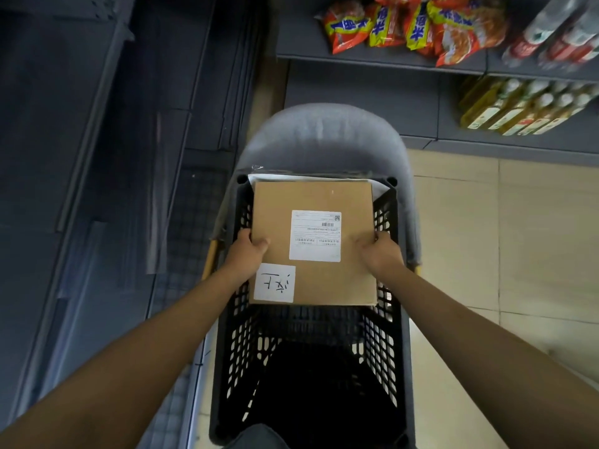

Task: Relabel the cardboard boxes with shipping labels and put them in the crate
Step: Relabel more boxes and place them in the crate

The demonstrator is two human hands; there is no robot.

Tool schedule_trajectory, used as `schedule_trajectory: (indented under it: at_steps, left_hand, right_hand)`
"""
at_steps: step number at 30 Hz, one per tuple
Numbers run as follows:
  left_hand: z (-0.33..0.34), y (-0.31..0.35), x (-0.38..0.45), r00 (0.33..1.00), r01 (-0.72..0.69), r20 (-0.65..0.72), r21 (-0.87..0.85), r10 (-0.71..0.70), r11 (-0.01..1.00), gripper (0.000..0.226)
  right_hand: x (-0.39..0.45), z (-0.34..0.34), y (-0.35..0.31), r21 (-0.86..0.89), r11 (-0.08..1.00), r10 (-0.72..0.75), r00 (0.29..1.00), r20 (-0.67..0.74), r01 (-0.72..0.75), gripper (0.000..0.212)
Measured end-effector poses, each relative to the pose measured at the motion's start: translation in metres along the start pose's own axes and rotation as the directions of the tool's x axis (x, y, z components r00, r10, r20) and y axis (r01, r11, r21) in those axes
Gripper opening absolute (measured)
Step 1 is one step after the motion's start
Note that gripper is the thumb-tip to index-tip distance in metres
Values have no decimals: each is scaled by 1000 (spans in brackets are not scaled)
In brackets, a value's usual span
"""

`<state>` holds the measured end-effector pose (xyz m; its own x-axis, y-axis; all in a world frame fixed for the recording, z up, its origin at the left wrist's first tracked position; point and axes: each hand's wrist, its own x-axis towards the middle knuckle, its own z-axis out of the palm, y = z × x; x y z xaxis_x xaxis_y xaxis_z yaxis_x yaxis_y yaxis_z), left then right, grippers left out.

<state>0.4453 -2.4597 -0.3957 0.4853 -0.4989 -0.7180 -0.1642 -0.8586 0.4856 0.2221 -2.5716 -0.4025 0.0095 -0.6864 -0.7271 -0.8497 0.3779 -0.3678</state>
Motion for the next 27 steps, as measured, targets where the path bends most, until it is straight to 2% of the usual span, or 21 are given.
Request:
schedule_trajectory:
  at_steps: [5,8,11,14,17,19,22,27]
  left_hand:
    - [-3,3,-8,997,-62,-38,51,64,997,53]
    - [-7,5,-19,988,-136,-58,82,141,987,56]
    - [-17,3,-34,970,-208,-70,272,235,940,51]
    - [-30,1,-50,936,-325,2,393,352,860,42]
    - [-42,-2,-71,885,-449,101,436,454,780,34]
    - [-48,-4,-86,862,-493,165,494,480,716,26]
    - [-52,-10,-109,844,-520,237,581,481,626,24]
    - [-51,-18,-153,824,-538,280,657,492,527,27]
  right_hand:
    - [-11,0,-3,-71,997,-12,999,-38,10,62]
    - [-22,-4,-4,-163,987,-2,999,-45,-5,47]
    - [-39,-10,-7,-274,962,-10,996,-86,-14,41]
    - [-62,-18,-11,-383,922,-117,987,-112,66,18]
    - [-91,-24,-14,-463,869,-234,969,-75,174,28]
    - [-115,-25,-15,-491,825,-317,948,10,281,31]
    - [-150,-19,-11,-496,747,-439,889,132,442,31]
    - [-198,-10,-3,-551,633,-561,813,156,543,31]
